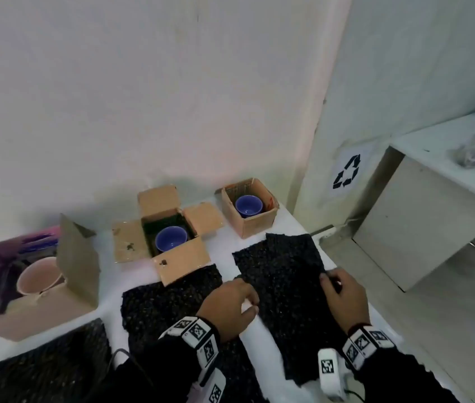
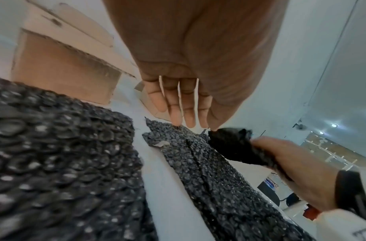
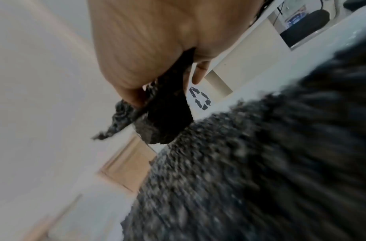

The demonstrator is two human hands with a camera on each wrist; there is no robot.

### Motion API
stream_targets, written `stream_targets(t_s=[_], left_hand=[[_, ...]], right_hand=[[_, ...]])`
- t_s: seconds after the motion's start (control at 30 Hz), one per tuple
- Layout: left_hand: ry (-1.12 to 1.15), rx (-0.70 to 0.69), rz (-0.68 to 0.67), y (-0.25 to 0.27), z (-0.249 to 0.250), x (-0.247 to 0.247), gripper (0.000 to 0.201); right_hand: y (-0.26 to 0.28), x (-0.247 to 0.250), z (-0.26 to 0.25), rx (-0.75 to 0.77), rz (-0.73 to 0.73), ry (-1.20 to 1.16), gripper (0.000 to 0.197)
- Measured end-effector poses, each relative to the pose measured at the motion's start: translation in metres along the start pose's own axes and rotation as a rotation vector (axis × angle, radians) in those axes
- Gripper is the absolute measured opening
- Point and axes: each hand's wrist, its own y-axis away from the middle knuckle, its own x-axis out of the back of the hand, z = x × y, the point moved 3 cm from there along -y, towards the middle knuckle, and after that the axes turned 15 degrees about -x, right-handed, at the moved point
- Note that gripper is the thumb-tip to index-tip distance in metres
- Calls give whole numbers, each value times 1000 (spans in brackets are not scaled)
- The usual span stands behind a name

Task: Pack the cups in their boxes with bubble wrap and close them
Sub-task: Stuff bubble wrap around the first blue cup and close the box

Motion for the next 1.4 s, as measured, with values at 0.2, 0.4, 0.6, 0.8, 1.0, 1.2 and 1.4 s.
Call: stream_targets(t_s=[0.2,0.4,0.6,0.8,1.0,1.2,1.4], left_hand=[[-79,-9,-130,-57,8,-49,52],[-284,67,-236,-90,6,-91,80],[-114,48,99,-103,1,-75,30],[38,138,413,-117,-4,-9,26],[-75,211,658,-139,-45,68,20],[-140,308,607,-169,-89,116,51],[-309,260,546,-200,-126,121,21]], right_hand=[[-64,8,8,-307,-46,-434,22],[-106,-4,24,-404,-318,-513,12],[-128,-10,13,-507,-478,-637,5],[-154,-18,-24,-510,-572,-623,36],[-180,-44,-77,-316,-552,-617,30],[-204,-73,-134,-26,-483,-542,38],[-226,-122,-168,328,-341,-208,38]])
